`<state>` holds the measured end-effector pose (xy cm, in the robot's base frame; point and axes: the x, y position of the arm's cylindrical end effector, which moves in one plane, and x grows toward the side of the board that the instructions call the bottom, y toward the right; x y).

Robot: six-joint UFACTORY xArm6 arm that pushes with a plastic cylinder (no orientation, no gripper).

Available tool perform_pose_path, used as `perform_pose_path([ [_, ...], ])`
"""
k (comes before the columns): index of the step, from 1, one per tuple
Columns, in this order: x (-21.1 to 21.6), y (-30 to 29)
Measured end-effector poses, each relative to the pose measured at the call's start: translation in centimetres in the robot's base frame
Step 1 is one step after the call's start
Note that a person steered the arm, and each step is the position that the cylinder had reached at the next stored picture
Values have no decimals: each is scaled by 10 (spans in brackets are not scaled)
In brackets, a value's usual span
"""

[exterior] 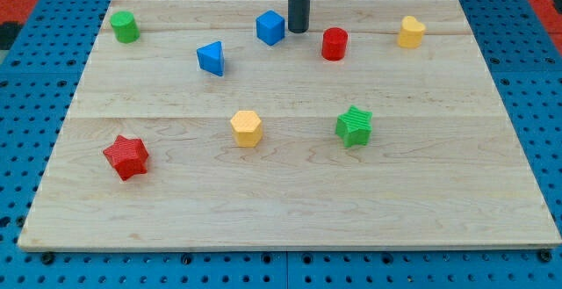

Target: Slightly move the blue cube towards the top center

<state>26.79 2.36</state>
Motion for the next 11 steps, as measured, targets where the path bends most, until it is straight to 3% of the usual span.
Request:
perform_pose_path([
  [4,61,-18],
  [6,23,-34],
  [9,21,-78],
  [11,8,-66],
])
